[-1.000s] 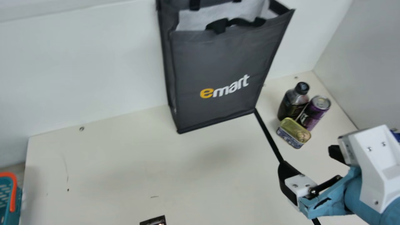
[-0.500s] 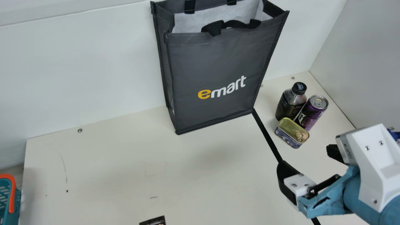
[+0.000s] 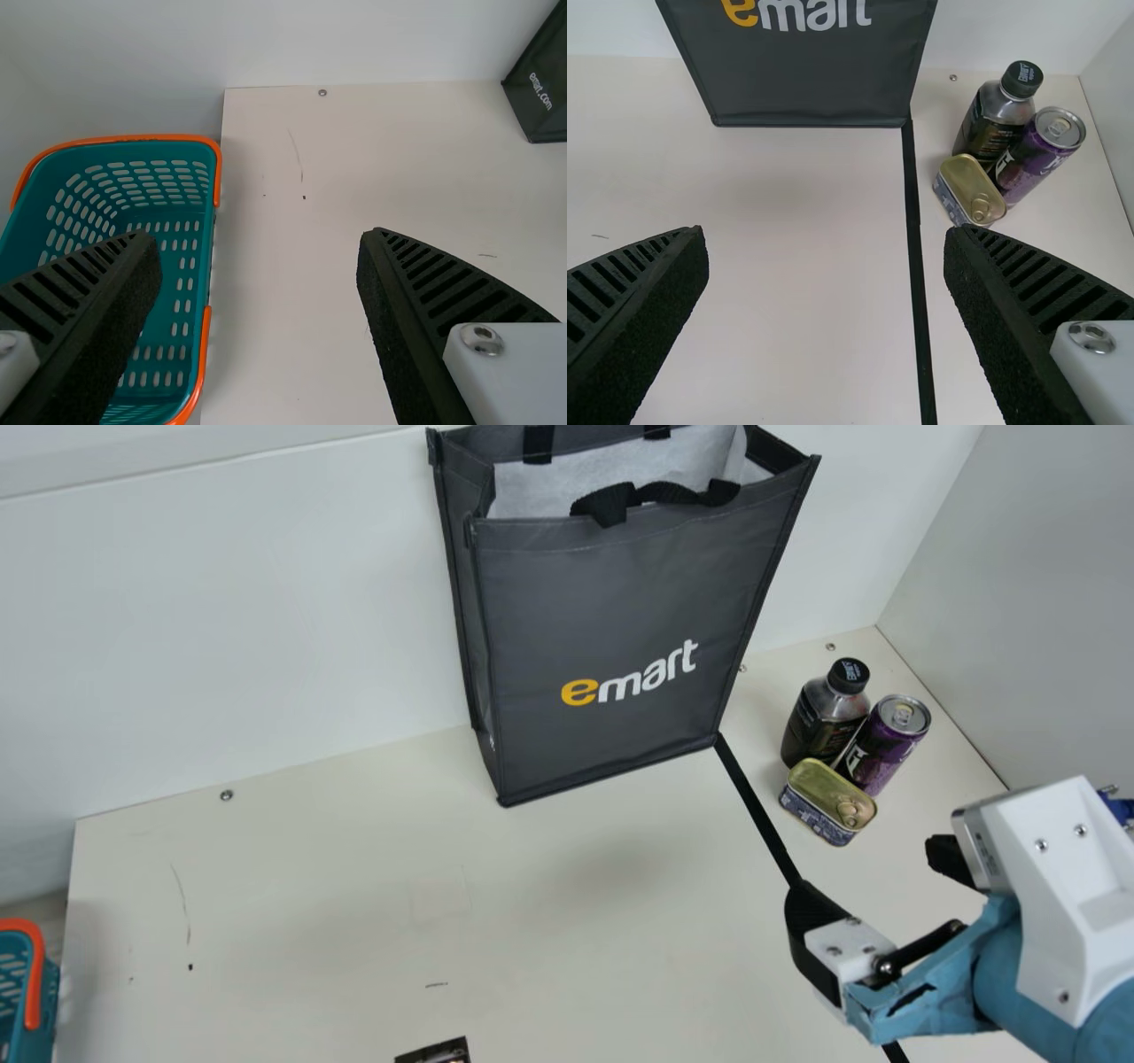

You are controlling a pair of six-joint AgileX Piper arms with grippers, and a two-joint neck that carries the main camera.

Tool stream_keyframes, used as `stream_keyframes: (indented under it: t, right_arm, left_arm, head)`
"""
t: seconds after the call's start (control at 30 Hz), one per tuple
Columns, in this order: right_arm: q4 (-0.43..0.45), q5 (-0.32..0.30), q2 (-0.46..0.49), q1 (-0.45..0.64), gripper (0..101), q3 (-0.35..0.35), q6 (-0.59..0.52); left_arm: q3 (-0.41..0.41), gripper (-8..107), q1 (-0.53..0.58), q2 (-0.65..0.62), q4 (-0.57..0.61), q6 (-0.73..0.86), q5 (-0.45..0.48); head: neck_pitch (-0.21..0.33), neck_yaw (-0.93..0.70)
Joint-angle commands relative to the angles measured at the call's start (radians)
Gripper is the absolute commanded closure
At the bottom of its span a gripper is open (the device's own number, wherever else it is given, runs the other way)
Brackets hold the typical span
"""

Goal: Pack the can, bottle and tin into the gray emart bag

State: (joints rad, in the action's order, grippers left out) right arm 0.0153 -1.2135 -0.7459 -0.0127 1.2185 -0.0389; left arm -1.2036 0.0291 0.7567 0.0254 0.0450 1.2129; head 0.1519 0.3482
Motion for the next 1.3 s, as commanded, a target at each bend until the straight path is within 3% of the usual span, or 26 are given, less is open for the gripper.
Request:
stream_keyframes:
  t: [0.0,0.33,0.7,1.27]
  right_arm:
    - [-0.001,0.002,-0.005,-0.003,11,0.002,0.001]
    - [0.005,0.020,-0.060,-0.023,11,0.035,-0.006]
    - [0.020,0.039,-0.144,-0.039,11,0.117,-0.032]
    - [-0.044,0.073,-0.291,0.047,11,0.277,-0.194]
  left_arm:
    - [0.000,9,0.000,0.000,0.000,0.000,0.000]
    - [0.000,9,0.000,0.000,0.000,0.000,0.000]
    - [0.000,9,0.000,0.000,0.000,0.000,0.000]
    - [0.000,9,0.000,0.000,0.000,0.000,0.000]
  head:
    - [0.023,0.001]
    - [0.023,0.001]
    - [0.023,0.001]
    - [0.023,0.001]
